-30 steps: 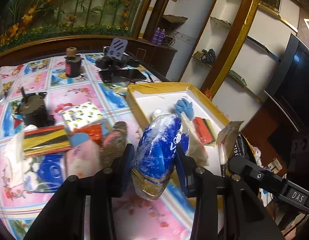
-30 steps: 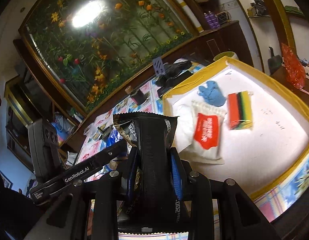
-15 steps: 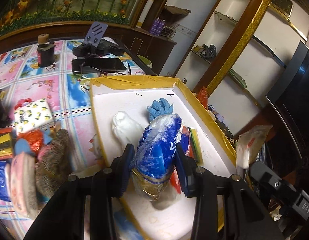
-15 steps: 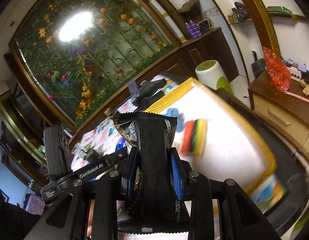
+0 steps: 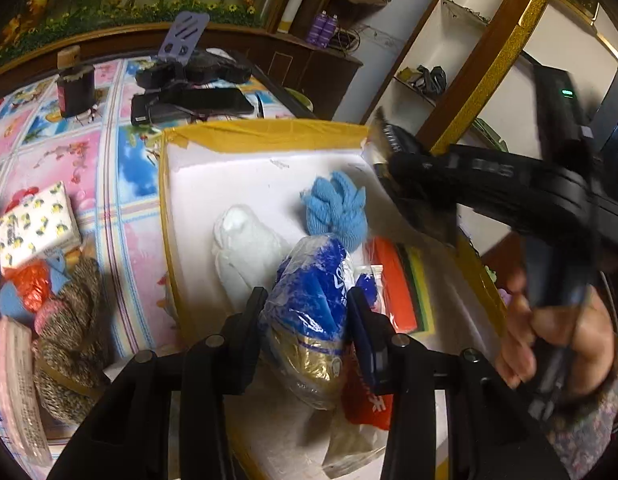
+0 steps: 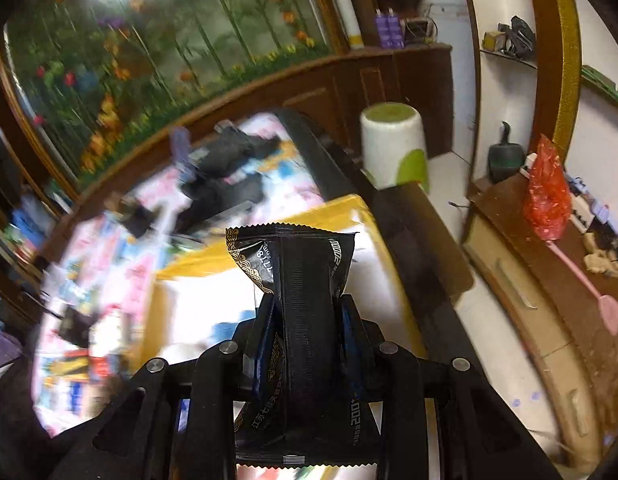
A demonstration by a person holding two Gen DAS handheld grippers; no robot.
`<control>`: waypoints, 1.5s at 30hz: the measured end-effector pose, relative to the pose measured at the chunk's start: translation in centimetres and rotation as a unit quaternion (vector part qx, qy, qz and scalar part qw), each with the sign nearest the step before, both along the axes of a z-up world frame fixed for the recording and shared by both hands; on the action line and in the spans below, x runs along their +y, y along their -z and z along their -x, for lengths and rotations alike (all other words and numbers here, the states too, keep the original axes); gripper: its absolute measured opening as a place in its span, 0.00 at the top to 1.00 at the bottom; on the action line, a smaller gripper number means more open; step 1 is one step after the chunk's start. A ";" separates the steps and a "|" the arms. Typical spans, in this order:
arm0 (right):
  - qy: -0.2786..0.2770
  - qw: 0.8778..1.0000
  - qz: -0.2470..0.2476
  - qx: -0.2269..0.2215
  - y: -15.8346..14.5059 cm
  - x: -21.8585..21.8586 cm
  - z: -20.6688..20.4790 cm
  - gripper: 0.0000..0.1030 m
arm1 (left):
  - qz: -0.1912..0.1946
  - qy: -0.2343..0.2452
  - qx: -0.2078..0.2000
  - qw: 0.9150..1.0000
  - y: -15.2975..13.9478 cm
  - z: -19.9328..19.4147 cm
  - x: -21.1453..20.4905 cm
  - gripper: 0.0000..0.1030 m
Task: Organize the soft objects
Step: 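Lower both items into the box and open both grippers, then withdraw both grippers from the box toward the items on the table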
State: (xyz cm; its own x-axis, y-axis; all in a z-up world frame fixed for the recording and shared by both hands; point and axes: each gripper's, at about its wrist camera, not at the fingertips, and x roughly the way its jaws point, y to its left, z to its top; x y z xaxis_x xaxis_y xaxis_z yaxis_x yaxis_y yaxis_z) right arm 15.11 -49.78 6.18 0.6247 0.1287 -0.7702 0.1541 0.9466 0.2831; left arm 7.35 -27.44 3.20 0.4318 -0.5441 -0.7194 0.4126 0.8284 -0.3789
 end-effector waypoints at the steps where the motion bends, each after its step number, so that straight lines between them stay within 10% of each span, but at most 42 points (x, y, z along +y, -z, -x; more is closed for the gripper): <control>1: 0.004 1.000 0.002 0.008 0.7 -0.3 -0.6 0.68 | 0.002 -0.001 0.000 1.000 0.0 0.1 0.1 0.62; 8: -0.028 0.999 0.017 0.024 1.6 0.9 -2.1 0.64 | -0.003 0.026 -0.020 0.999 0.0 0.8 -0.6 0.62; 13: -0.035 0.999 0.024 -0.016 -0.6 1.6 -0.8 0.42 | 0.004 0.020 -0.035 0.999 -1.2 1.1 -0.7 0.53; 17: -0.037 0.997 0.013 -0.073 -3.2 1.0 3.4 0.36 | -0.006 0.015 -0.077 0.997 -2.4 1.9 -0.7 0.31; 25: -0.029 0.987 -0.040 -0.152 -5.1 1.3 12.1 0.27 | 0.020 -0.003 -0.127 0.992 -4.9 4.4 1.6 0.30; 36: -0.057 0.980 -0.086 -0.171 -4.6 5.5 20.4 0.22 | 0.003 -0.091 -0.105 0.990 -3.7 11.8 13.2 0.30; 45: -0.159 0.973 -0.111 -0.123 -4.5 16.9 17.3 0.22 | -0.028 -0.259 -0.074 0.963 -0.7 12.3 27.4 0.30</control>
State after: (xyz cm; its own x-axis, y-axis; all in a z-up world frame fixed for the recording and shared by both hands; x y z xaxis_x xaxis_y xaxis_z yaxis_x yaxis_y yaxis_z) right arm -2.16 -32.93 10.73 0.6878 0.4911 -0.5345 -0.2345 0.8472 0.4767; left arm -4.91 -0.05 3.93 0.7347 -0.1892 -0.6514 -0.0161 0.9552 -0.2957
